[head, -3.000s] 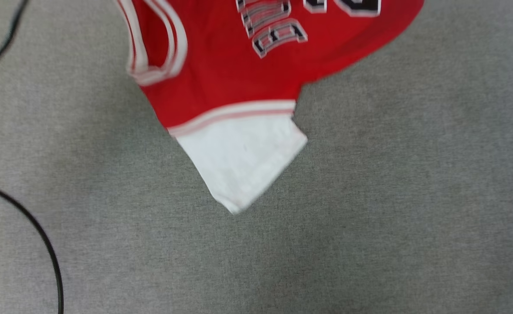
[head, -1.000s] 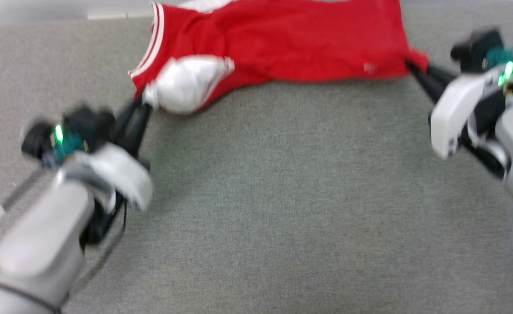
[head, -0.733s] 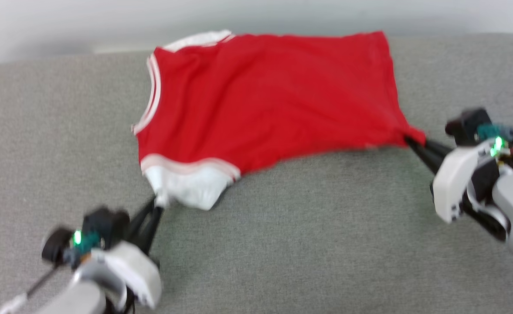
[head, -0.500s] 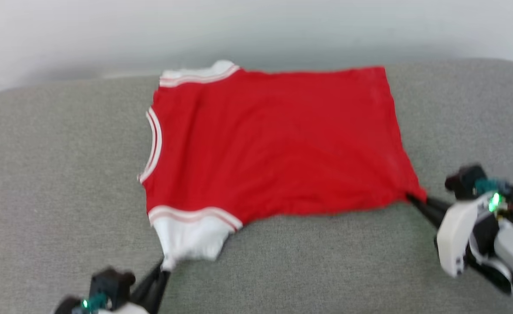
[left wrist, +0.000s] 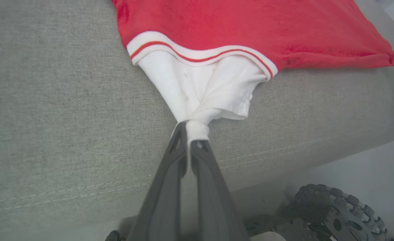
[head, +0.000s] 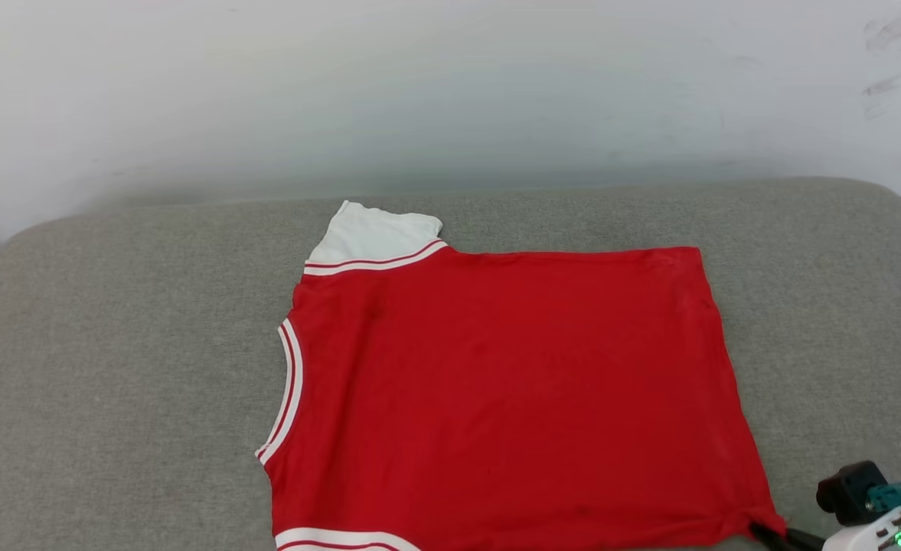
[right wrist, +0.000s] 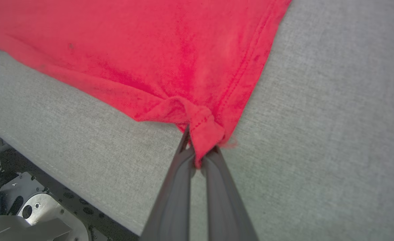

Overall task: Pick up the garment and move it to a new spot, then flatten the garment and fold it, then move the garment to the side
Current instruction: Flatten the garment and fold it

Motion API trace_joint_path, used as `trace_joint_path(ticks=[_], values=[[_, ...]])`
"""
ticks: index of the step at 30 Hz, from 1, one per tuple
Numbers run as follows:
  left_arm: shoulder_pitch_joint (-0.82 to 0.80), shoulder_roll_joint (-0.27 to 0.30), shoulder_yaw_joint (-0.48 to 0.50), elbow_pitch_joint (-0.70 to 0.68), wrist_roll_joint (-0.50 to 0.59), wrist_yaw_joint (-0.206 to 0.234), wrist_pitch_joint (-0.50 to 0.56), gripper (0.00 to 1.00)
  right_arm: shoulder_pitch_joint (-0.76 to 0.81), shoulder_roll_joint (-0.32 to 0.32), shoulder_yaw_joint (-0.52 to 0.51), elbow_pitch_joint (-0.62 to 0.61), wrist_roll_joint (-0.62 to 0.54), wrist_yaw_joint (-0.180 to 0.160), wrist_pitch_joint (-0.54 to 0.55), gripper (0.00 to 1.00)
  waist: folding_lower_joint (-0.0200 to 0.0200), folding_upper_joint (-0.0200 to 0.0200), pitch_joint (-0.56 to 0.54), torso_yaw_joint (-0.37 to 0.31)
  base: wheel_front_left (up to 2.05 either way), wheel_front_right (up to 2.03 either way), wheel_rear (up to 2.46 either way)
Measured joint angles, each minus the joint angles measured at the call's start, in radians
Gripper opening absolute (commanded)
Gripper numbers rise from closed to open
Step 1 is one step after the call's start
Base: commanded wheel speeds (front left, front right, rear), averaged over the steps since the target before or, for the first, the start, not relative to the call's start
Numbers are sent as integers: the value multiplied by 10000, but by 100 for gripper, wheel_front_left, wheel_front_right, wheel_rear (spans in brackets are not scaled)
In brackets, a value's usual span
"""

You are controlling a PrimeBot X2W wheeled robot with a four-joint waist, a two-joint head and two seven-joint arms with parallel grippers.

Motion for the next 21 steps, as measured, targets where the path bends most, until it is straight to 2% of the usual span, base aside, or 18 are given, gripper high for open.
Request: trace_joint_path(ticks=[5, 9, 21], values=[[54, -163, 73, 219, 58, -94, -71, 0, 636, 82, -738, -397, -372, 0, 326, 0, 1, 0, -17, 42, 0, 0, 0], [-579, -82, 234, 318, 408, -276, -98, 0, 654, 245, -1586, -784, -851, 0, 529, 0, 1, 0, 105, 59, 0, 0, 0], [-3708, 729, 803, 357, 1381, -1118, 633, 0, 168, 961, -3866, -2107, -1941, 0, 1547, 0, 4, 0, 984, -85, 0, 0, 0]])
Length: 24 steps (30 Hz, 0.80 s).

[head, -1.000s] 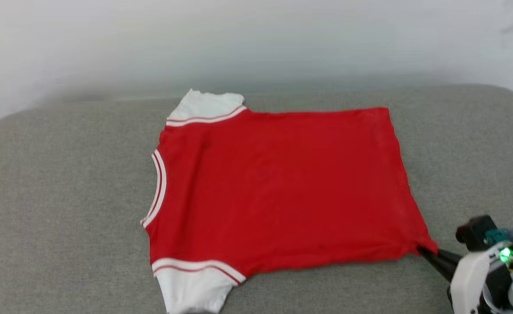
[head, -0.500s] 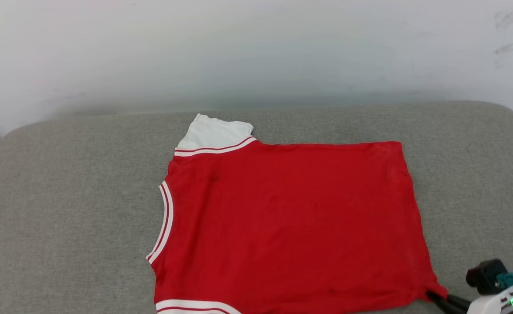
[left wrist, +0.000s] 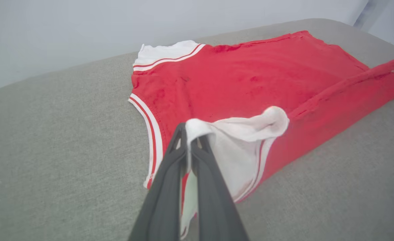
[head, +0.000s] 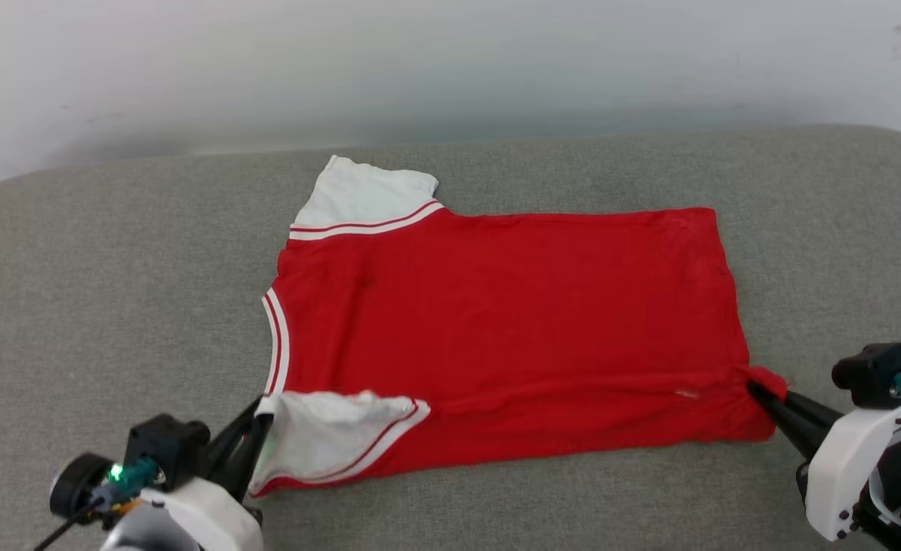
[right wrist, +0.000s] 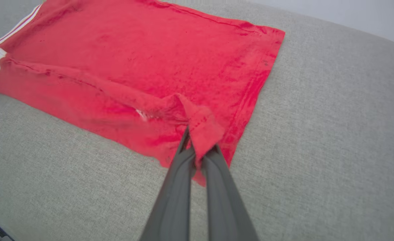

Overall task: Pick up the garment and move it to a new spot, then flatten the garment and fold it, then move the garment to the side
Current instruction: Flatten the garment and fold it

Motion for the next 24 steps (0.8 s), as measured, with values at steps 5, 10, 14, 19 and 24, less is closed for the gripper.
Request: trace_joint_path(ticks=[5, 10, 14, 19, 24], values=[[-1320, 194, 146, 176, 205, -426, 558, 0, -233, 188, -481, -291, -251, 0, 525, 0, 0, 0, 434, -125, 0, 0, 0], [-2438, 31, 77, 895, 412, -995, 957, 0, -599, 454, -656, -282, -309, 0, 1032, 0, 0, 0, 954, -252, 0, 0, 0], [-3157, -109, 54, 1626, 514, -1352, 1097, 0, -939, 594, -675, -90, -322, 0, 1266, 0, 0, 0, 1431, -349, 0, 0, 0], [-3823, -270, 12, 2777, 600, -1768, 1166, 0, -1440, 756, -612, 368, -343, 0, 1365, 0, 1, 0, 2052, -460, 0, 0, 0], [-4308, -591, -157, 4077, 591, -2328, 1185, 0, -1778, 802, -259, 742, -355, 0, 1546, 0, 1, 0, 2571, -537, 0, 0, 0]])
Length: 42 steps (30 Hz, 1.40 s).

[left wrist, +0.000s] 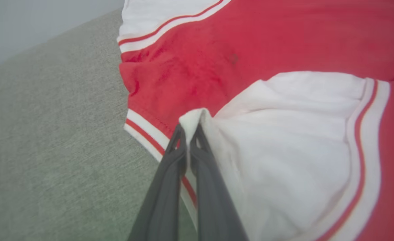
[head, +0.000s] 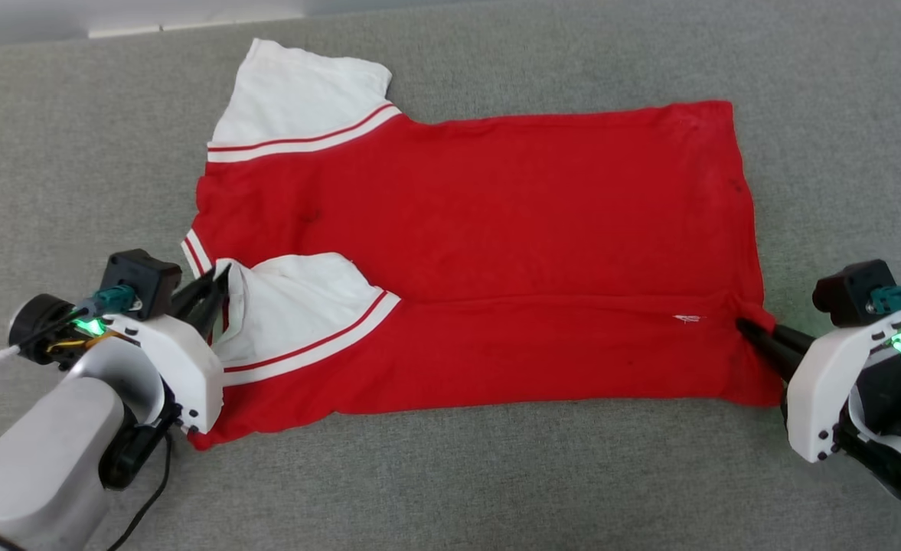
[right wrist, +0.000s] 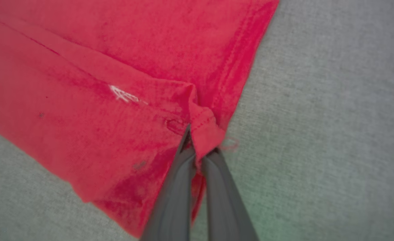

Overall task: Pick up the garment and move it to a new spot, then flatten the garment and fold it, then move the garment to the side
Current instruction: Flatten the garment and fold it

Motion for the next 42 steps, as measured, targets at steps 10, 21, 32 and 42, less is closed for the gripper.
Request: trace_joint_path(ticks=[10, 21, 32, 42], values=[[-505, -800, -332, 2027, -169, -782, -148, 49, -391, -2, 326, 330, 221, 4, -140, 67, -1, 0, -61, -53, 0, 0, 0], [-1078, -130, -236, 1501, -385, -959, 688, 100, -206, -54, 100, 82, 165, 0, -545, 100, -1, 0, -1036, 146, 0, 0, 0], [-1739, 924, -828, -729, -2441, -1233, 6312, 100, -46, -136, -36, -138, 77, 0, -293, 100, -2, 0, -1369, 398, 0, 0, 0], [-1474, 1195, -1542, -1229, -3453, -938, 9087, 100, -299, -92, 401, -268, 138, 0, 77, 100, -2, 0, -1173, 193, 0, 0, 0]])
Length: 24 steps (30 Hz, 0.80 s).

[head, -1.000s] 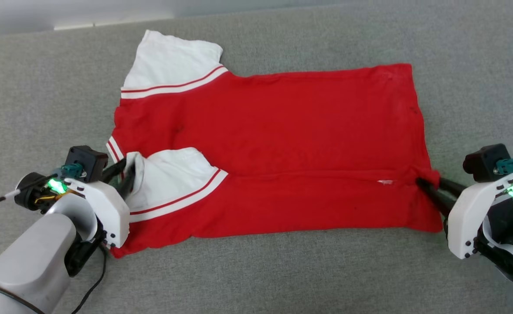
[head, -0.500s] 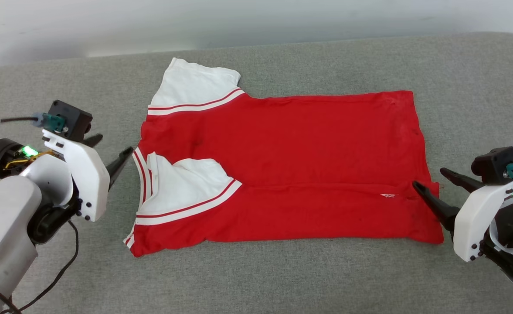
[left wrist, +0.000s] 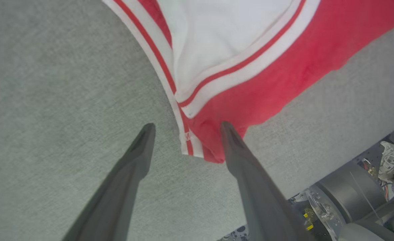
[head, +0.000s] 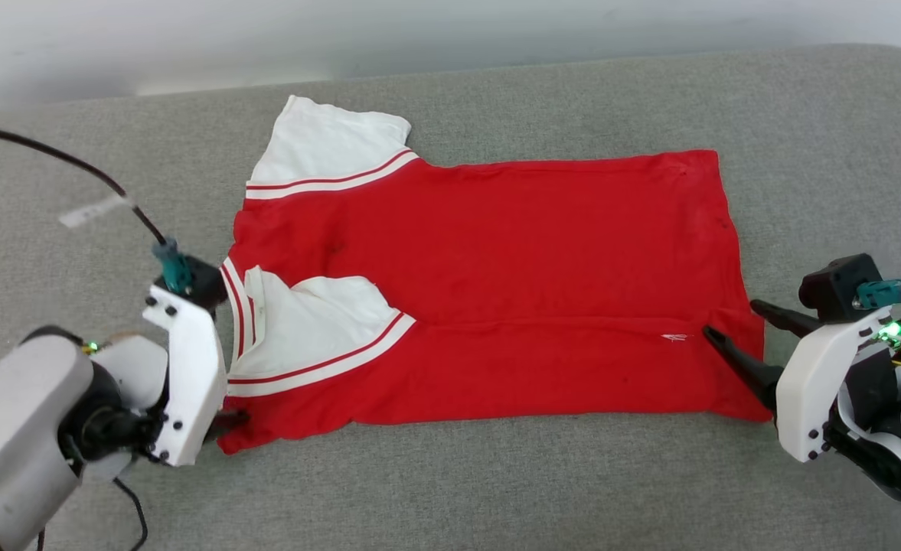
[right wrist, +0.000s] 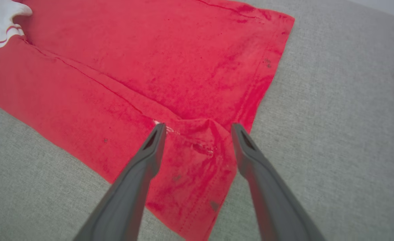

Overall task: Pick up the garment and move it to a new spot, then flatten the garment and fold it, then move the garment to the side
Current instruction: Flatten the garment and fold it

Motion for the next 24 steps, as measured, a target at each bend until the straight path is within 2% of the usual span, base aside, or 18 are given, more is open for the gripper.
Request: trace_joint_path(ticks=[9, 11, 12, 18, 21, 24], values=[[325, -36, -491, 357, 163, 6, 209, 100, -368, 102, 499, 299, 86, 0, 21, 100, 0, 0, 230, -245, 0, 0, 0], [353, -81, -531, 464, 236, -38, 104, 16, -460, 113, 562, 360, 107, 0, -44, 100, -1, 0, 220, -279, 0, 0, 0], [360, -109, -543, 523, 249, -79, 69, 0, -514, 109, 594, 382, 107, 0, -50, 100, -1, 0, 193, -287, 0, 0, 0], [468, -151, -671, 556, 458, -259, -324, 0, -1086, -435, 855, 222, 104, 0, 151, 100, 0, 0, -148, -284, 0, 0, 0], [473, -134, -639, 364, 439, -282, -577, 0, -1480, -980, 1143, -36, 205, 0, 746, 100, 0, 0, -375, -252, 0, 0, 0], [472, -36, -648, 84, 562, -330, -713, 0, -1932, -1547, 1588, -368, 708, 0, 1785, 100, 0, 0, -547, -180, 0, 0, 0]])
